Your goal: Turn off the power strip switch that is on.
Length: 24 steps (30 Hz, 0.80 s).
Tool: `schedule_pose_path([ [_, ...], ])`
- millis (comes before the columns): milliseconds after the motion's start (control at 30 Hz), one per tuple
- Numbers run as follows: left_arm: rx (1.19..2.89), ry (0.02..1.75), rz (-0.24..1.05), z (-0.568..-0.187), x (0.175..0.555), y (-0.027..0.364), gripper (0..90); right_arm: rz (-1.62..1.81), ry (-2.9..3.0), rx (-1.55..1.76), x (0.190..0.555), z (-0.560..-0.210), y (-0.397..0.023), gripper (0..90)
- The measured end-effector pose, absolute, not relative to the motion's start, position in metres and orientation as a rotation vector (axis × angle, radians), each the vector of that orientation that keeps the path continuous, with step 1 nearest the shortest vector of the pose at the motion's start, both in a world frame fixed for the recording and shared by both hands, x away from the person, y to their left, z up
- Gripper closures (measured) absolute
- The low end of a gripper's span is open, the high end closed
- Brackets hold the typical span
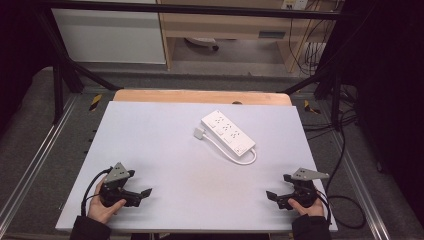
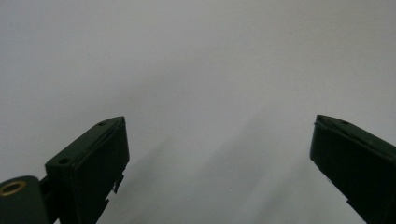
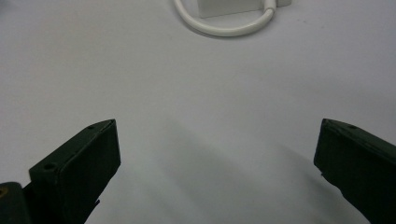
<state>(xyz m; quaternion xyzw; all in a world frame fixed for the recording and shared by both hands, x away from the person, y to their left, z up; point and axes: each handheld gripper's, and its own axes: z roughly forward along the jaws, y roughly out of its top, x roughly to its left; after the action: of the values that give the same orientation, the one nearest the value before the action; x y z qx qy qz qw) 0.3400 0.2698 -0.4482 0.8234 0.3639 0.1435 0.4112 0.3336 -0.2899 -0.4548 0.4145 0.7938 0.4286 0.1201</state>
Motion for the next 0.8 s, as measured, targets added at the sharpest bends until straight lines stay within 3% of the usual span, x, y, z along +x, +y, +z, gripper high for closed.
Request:
schedule_pose_path([
  [800, 2.074, 0.927, 0.36, -0.4498, 0.3408, 0.2707, 5.3, 1.242, 2.321, 1.201, 0.3359, -0.454, -0.2849, 1.0],
])
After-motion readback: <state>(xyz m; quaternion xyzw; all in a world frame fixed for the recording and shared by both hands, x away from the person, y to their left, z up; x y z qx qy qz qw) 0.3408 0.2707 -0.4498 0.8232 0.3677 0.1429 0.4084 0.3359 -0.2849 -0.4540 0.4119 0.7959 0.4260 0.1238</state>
